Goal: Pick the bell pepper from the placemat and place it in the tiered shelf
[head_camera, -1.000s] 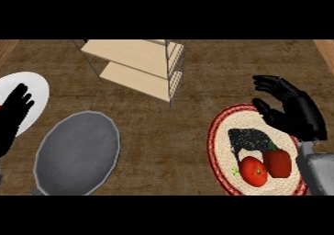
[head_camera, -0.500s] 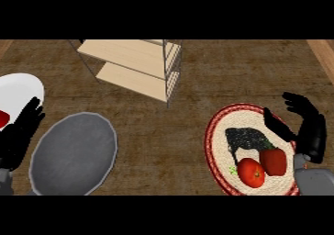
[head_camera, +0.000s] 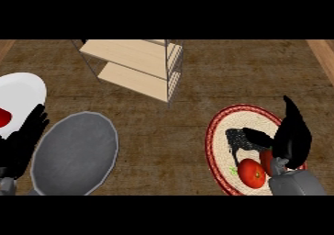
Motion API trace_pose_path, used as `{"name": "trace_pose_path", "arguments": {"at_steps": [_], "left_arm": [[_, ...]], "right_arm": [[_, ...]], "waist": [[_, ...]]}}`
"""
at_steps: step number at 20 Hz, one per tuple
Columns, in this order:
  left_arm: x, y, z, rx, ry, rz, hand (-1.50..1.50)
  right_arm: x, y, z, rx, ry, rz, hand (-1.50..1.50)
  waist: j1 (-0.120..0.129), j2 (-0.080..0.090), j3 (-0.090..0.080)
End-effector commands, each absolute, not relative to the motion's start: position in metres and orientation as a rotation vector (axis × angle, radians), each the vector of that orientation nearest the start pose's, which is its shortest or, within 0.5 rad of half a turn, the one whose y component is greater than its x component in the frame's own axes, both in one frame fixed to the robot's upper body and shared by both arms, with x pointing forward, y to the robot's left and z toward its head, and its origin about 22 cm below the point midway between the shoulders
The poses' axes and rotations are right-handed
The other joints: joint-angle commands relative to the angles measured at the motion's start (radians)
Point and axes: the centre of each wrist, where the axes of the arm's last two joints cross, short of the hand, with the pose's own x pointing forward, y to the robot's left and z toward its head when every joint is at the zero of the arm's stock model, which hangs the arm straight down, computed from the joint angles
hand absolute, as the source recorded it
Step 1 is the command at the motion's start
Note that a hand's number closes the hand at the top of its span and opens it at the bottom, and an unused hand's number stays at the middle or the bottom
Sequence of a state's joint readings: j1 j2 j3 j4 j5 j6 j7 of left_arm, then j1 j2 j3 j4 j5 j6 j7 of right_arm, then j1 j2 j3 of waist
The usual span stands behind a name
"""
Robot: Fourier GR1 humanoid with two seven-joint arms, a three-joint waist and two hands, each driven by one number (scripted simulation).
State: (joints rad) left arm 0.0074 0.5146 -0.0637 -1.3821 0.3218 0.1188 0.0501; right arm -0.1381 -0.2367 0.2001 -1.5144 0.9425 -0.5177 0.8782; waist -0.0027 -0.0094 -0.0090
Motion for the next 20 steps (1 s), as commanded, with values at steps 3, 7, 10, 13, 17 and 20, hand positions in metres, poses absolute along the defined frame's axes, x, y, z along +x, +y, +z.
{"name": "trace_pose_path", "arguments": {"at_steps": [3,7,10,13,17,20], "left_arm": [[0.236,0.355,0.012,0.268,-1.328,-0.053,0.00],[0.232,0.361,0.004,0.267,-1.322,-0.032,0.00],[0.233,0.351,-0.002,0.274,-1.319,-0.039,0.00],[0.236,0.356,0.001,0.266,-1.329,-0.049,0.00],[0.237,0.347,-0.002,0.247,-1.329,-0.045,0.00],[0.232,0.350,-0.007,0.267,-1.317,-0.032,0.00]], "right_arm": [[0.275,-0.207,0.053,-1.302,-0.715,0.338,-1.50],[0.265,-0.187,0.042,-1.144,-0.510,0.581,-1.50],[0.276,-0.183,0.055,-1.138,-0.391,0.675,-1.50],[0.283,-0.178,0.067,-1.136,-0.333,0.716,-1.50],[0.293,-0.192,0.067,-1.122,-0.245,0.776,-1.50],[0.287,-0.199,0.071,-1.125,-0.231,0.782,-1.50]], "waist": [[-0.001,-0.005,0.002],[-0.001,0.001,0.002],[0.002,0.005,0.002],[0.001,0.006,0.004],[0.001,0.008,0.005],[-0.008,0.005,0.006]]}}
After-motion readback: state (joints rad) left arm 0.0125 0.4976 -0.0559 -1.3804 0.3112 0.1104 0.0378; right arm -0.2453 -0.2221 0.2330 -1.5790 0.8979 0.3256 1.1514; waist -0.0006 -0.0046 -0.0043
